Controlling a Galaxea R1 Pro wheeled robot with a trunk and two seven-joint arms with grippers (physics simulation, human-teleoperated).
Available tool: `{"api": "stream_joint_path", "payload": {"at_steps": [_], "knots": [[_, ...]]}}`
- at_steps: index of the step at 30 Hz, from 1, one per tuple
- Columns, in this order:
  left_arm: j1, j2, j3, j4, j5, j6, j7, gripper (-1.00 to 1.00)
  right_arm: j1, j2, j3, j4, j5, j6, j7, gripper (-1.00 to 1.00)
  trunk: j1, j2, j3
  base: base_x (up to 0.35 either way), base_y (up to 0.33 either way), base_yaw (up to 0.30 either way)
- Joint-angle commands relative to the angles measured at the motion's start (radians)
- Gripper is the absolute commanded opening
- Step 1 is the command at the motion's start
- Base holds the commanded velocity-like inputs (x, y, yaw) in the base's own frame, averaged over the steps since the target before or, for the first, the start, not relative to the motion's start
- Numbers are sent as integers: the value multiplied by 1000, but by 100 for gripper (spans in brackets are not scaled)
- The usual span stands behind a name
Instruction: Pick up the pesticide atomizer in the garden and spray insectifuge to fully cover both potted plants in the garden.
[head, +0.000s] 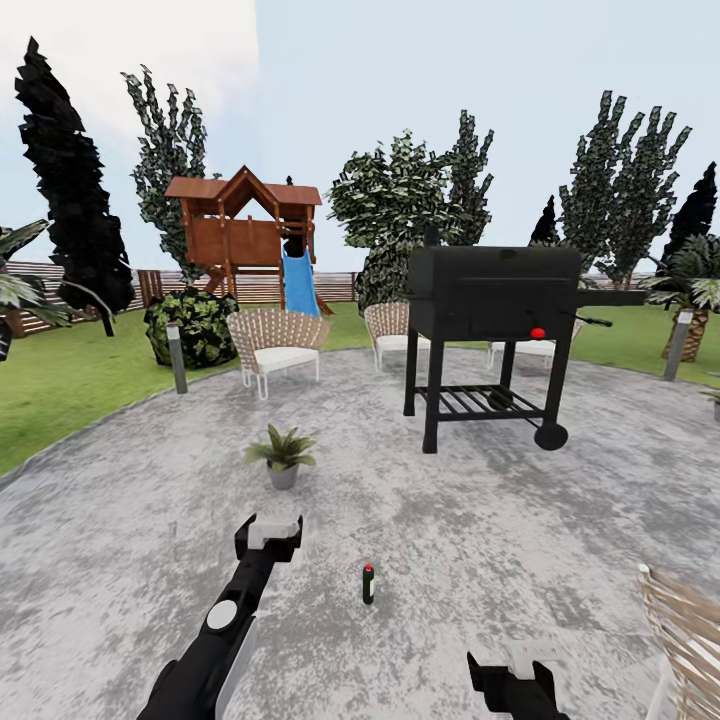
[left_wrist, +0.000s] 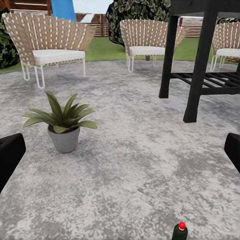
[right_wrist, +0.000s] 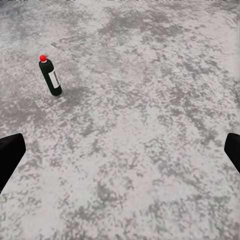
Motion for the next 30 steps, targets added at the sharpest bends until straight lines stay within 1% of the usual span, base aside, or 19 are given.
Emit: {"api": "stream_joint_path", "payload": {"at_steps": [1, 16, 25, 30], "knots": [[-1, 0, 1, 1, -8, -3, 0, 100, 0, 0, -1, -2, 0, 6, 0, 100, 0, 0, -1, 186, 0, 0], [-1, 0, 1, 1, -9, -3, 1, 100, 0, 0, -1, -2, 1, 6, 0, 100, 0, 0, -1, 318, -5, 0], [-1, 0, 0, 1, -9, -3, 1, 100, 0, 0, -1, -2, 1, 6, 0, 100, 0, 0, -1, 285, -166, 0], [-1, 0, -1, 1, -9, -3, 1, 100, 0, 0, -1, -2, 1, 6, 0, 100, 0, 0, -1, 95, -94, 0]]}}
